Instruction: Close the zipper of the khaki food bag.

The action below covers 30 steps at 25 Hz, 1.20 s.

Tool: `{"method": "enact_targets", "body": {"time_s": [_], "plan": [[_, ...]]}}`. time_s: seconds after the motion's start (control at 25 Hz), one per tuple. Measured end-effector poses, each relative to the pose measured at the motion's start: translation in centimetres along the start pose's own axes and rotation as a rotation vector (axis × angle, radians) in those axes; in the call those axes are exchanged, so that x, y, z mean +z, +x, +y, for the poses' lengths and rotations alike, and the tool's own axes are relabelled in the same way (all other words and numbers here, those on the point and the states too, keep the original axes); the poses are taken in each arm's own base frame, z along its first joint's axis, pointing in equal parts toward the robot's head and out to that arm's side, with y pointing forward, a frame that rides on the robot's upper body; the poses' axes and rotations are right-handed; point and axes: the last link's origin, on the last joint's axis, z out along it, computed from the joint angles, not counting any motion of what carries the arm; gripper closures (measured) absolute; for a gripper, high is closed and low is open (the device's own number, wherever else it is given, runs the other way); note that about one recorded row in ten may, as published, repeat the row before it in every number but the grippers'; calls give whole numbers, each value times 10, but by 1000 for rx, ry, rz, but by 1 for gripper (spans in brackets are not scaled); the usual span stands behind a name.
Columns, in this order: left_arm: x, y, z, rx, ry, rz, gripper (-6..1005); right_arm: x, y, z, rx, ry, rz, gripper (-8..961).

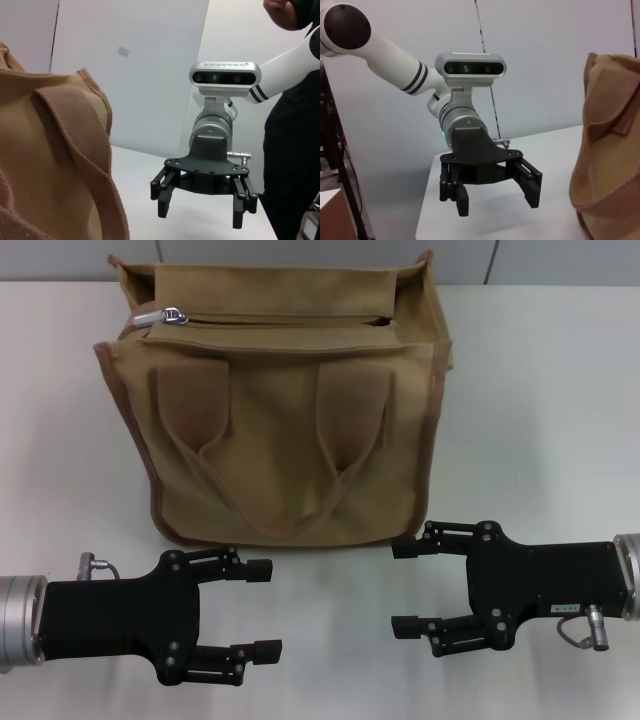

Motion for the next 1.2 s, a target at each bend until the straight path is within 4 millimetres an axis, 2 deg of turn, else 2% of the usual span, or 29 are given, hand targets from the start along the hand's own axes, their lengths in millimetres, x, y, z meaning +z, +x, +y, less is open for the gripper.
{"method": "enact_targets", "body": {"time_s": [0.72,0.92,1.0,1.04,1.2], "plan": [[-1,4,-1,19,3,20,187,-1,0,-1,2,8,-6,135],[-9,32,-9,79,54,189,187,-1,0,0,3,8,-6,135],[-22,51,-20,125,186,352,187,-1,0,-1,3,11,-5,135],[-22,51,-20,125,186,352,187,-1,0,-1,3,11,-5,135],[-46,67,-32,174,411,561,186,-2,2,-1,6,18,-2,135]]}}
